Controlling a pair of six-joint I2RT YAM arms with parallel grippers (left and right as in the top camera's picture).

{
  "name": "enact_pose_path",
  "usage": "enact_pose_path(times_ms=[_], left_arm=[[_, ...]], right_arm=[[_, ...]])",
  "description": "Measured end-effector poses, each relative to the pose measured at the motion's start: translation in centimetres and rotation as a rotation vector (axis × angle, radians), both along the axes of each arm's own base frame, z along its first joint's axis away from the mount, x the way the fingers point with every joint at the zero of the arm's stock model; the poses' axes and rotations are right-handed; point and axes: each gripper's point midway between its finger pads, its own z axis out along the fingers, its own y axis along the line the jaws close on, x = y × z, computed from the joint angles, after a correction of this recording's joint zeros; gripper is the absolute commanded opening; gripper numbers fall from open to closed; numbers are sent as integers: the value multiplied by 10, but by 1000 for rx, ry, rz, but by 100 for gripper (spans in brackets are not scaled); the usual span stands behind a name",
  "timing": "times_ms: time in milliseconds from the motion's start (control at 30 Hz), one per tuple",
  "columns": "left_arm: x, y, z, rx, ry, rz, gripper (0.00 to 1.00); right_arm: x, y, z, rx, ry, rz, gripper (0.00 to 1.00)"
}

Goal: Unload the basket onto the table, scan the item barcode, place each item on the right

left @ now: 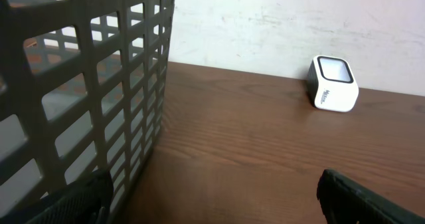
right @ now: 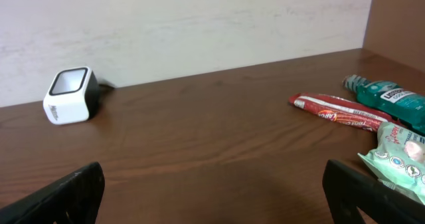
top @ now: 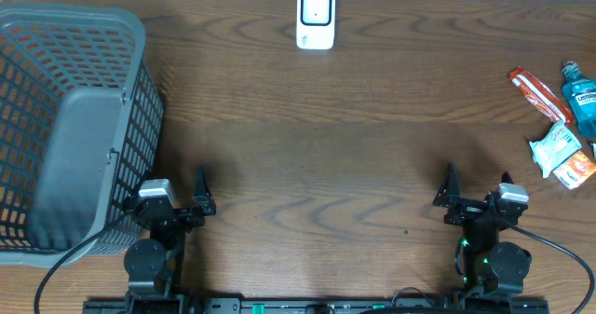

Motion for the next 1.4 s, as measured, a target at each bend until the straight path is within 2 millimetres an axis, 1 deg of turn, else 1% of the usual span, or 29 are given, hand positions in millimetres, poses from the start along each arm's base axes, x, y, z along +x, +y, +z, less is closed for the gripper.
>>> enact_pose_path(times_ms=[100,333,467,1400], left_arm=[[0,0,0,0,0,0,98],[0,0,0,0,0,0,98],[0,0,0,0,0,0,98],[0,0,0,0,0,0,98]], right_arm=[[0,0,-1,-20,7,1,99],[0,0,-1,-169,26,12,99],[0,0,-1,-214,31,16,99],[0,0,-1,-242,35,18,99]])
